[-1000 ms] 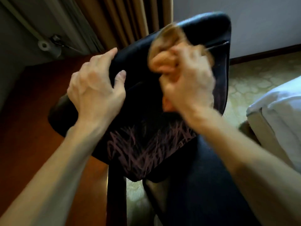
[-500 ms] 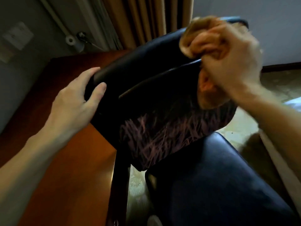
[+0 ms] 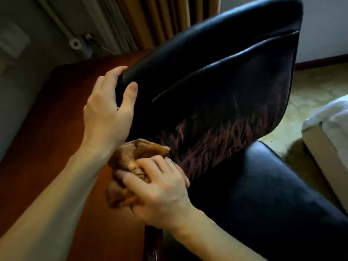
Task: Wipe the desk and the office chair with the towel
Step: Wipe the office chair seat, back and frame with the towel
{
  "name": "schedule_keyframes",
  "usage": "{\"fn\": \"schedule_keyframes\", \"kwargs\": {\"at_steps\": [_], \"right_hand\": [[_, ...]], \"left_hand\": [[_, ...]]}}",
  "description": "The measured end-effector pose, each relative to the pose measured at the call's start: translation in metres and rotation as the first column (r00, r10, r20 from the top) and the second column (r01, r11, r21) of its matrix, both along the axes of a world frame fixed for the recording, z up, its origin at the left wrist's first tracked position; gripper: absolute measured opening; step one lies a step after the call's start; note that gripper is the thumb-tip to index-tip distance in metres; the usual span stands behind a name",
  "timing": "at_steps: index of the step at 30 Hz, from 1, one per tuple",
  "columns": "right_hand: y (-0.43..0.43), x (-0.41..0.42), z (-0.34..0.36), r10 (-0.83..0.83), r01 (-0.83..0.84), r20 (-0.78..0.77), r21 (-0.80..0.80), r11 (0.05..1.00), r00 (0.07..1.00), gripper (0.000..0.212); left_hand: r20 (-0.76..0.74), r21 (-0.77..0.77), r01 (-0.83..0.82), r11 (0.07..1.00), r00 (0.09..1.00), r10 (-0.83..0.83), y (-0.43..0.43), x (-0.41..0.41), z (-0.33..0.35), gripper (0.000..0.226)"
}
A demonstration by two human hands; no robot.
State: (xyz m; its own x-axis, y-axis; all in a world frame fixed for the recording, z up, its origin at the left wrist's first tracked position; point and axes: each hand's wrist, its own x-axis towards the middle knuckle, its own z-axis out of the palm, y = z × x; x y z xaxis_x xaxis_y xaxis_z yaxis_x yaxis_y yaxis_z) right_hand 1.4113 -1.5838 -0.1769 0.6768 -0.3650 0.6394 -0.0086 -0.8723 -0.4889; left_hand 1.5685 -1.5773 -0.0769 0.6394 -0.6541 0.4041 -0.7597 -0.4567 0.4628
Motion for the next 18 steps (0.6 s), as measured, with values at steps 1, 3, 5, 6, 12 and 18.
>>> {"fn": "schedule_keyframes", "kwargs": {"at_steps": [1,3,5,6,12,18], "right_hand": [[-0.004,-0.005,-0.001,-0.026,0.024,0.051,0.033,0.999,0.998,0.038],[-0.032,-0.016,0.004,-0.223,0.198,0.183,0.146,0.969,0.958,0.038],[-0.075,-0.021,0.011,-0.483,0.420,0.214,0.281,0.863,0.849,0.045],[-0.099,-0.021,0.014,-0.572,0.493,0.185,0.341,0.800,0.799,0.047],[-0.079,0.012,0.005,-0.577,0.522,0.037,0.383,0.762,0.816,0.051],[0.031,-0.010,-0.030,0.048,-0.037,-0.102,0.104,0.994,0.994,0.037]], "left_hand": [[-0.003,-0.005,0.005,1.000,1.000,-0.005,0.001,0.001,-0.001,0.041],[-0.004,-0.022,-0.001,1.000,1.000,0.001,0.001,0.001,0.000,0.041],[-0.012,-0.040,-0.002,0.999,1.000,0.002,0.000,0.000,0.000,0.041],[-0.013,-0.051,-0.004,0.999,1.000,0.003,-0.002,-0.002,0.000,0.041],[0.000,-0.077,-0.010,0.997,1.000,0.010,-0.004,-0.002,-0.003,0.043],[0.022,-0.077,0.037,0.996,0.999,-0.036,-0.002,0.001,-0.004,0.046]]}}
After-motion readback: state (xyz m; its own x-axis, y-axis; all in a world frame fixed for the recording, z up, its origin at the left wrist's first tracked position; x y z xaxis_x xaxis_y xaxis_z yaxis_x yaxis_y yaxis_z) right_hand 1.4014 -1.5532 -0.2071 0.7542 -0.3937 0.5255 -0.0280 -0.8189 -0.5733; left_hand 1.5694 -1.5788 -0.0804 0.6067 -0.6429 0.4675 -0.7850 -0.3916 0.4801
